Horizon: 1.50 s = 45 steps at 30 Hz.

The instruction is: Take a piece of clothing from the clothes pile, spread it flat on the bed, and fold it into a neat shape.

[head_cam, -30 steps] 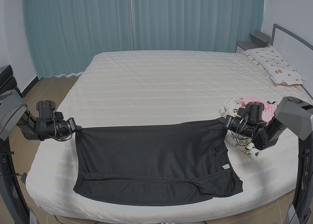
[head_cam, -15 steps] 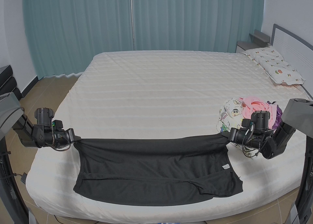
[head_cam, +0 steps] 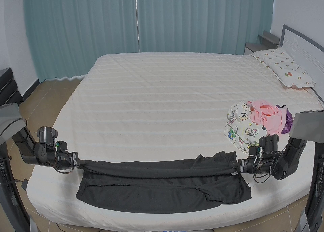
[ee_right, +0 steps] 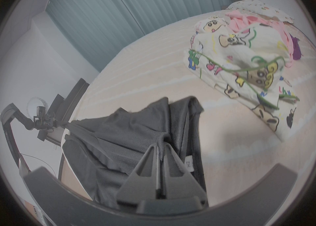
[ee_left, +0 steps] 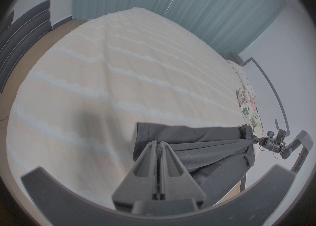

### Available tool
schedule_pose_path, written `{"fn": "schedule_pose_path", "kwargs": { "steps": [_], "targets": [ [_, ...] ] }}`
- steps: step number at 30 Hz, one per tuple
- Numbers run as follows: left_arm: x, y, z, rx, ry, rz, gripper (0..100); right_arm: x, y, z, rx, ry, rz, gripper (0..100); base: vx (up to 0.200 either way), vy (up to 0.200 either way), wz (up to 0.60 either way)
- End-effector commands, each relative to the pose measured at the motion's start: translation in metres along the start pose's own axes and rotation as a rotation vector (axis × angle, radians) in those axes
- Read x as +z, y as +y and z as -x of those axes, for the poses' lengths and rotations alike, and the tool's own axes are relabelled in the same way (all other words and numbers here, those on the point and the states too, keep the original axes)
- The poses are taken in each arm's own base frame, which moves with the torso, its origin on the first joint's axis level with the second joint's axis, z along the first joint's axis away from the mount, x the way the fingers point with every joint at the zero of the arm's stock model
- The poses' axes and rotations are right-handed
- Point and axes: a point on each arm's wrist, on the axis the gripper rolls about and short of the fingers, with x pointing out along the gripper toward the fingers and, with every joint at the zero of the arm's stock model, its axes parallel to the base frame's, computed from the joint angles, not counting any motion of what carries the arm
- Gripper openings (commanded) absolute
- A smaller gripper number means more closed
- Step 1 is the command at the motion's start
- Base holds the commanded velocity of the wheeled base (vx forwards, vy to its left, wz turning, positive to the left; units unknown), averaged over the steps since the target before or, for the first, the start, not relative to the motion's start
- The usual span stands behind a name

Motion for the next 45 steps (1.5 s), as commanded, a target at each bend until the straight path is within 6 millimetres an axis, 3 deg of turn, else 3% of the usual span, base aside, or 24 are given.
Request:
{"fn": "schedule_pose_path", "kwargs": {
  "steps": [1, 3, 4, 12, 13, 16, 19, 26, 34, 42, 43, 45],
  "targets": [
    [-0.012, 0.005, -0.007, 0.005, 0.046, 0.012, 0, -0.012, -0.003, -0.007, -0.002, 0.030, -0.012, 0, 0.000, 0.000, 0.00],
    [-0.013, 0.006, -0.008, 0.006, 0.051, 0.015, 0, -0.014, -0.004, -0.008, 0.000, 0.027, -0.012, 0, 0.000, 0.000, 0.00],
    [-0.014, 0.006, -0.009, 0.005, 0.055, 0.015, 100, -0.015, -0.002, -0.008, 0.003, 0.023, -0.009, 100, 0.000, 0.000, 0.00],
    [-0.019, 0.006, -0.005, 0.010, 0.067, 0.024, 100, -0.009, -0.002, 0.002, 0.008, -0.022, -0.018, 100, 0.000, 0.000, 0.00],
    [-0.022, 0.008, 0.001, 0.017, 0.065, 0.038, 100, 0.003, -0.003, 0.011, 0.013, -0.091, -0.078, 100, 0.000, 0.000, 0.00],
    [-0.019, 0.009, 0.012, 0.020, 0.042, 0.059, 100, 0.018, 0.003, 0.020, 0.037, -0.156, -0.126, 100, 0.000, 0.000, 0.00],
    [-0.013, 0.014, 0.026, 0.023, -0.005, 0.105, 100, 0.023, 0.009, 0.022, 0.060, -0.169, -0.164, 100, 0.000, 0.000, 0.00],
    [0.002, 0.010, 0.047, -0.071, -0.073, 0.387, 100, 0.021, 0.025, 0.003, 0.111, -0.134, -0.226, 100, 0.000, 0.000, 0.00],
    [-0.002, 0.008, 0.047, -0.084, -0.062, 0.461, 100, -0.005, 0.021, -0.025, 0.089, -0.041, -0.227, 100, 0.000, 0.000, 0.00],
    [-0.005, 0.010, 0.041, -0.085, -0.086, 0.444, 100, -0.008, 0.018, -0.031, 0.072, -0.011, -0.211, 100, 0.000, 0.000, 0.00],
    [-0.004, 0.010, 0.041, -0.085, -0.088, 0.443, 100, -0.010, 0.018, -0.031, 0.070, -0.006, -0.194, 0, 0.000, 0.000, 0.00],
    [-0.005, 0.010, 0.041, -0.083, -0.087, 0.444, 100, -0.010, 0.017, -0.032, 0.062, -0.005, -0.174, 0, 0.000, 0.000, 0.00]
  ]
}}
